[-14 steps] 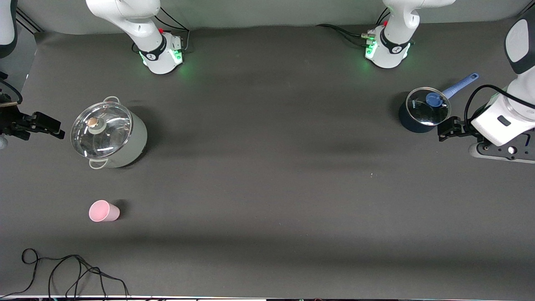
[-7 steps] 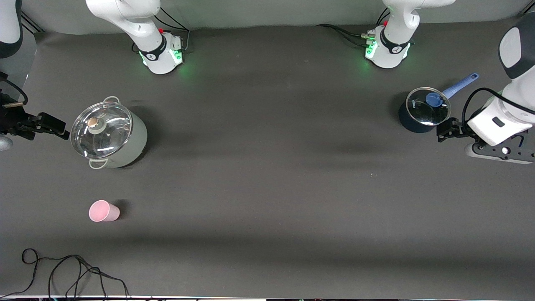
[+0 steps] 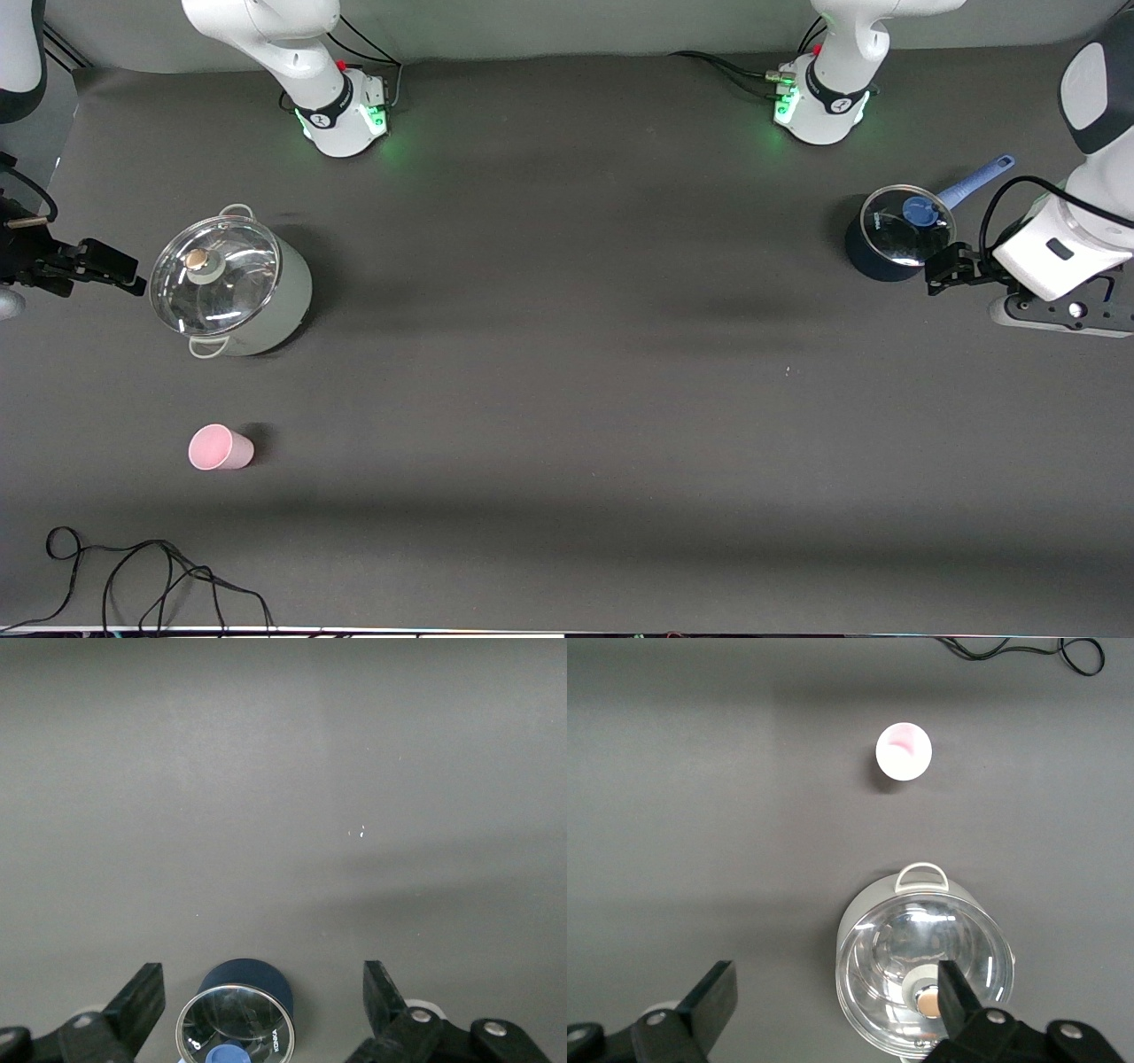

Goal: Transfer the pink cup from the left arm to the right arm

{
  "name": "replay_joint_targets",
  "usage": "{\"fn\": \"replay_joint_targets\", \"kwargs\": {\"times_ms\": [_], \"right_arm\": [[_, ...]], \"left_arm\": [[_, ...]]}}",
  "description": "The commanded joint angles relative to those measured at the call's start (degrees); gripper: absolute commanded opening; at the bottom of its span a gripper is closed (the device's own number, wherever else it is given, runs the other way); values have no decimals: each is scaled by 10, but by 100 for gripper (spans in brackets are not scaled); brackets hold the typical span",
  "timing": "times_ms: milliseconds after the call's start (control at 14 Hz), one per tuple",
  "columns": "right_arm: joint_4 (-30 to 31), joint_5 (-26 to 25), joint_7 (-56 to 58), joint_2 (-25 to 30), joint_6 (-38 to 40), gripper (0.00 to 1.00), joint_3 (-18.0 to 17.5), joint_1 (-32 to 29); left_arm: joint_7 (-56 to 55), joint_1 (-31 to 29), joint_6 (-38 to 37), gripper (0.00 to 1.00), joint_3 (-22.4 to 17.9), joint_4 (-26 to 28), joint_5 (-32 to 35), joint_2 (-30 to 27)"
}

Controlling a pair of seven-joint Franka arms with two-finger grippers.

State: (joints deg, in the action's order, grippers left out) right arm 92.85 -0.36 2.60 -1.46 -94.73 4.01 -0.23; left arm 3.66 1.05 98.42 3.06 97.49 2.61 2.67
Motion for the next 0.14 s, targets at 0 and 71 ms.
{"fn": "replay_joint_targets", "kwargs": {"times_ms": [0,71], "right_arm": [[1,8,-6,9,-4,100,3,3],[1,8,-6,9,-4,100,3,3]], "left_arm": [[-1,2,-22,100,-2,-20,-3,7],[-1,2,-22,100,-2,-20,-3,7]]}}
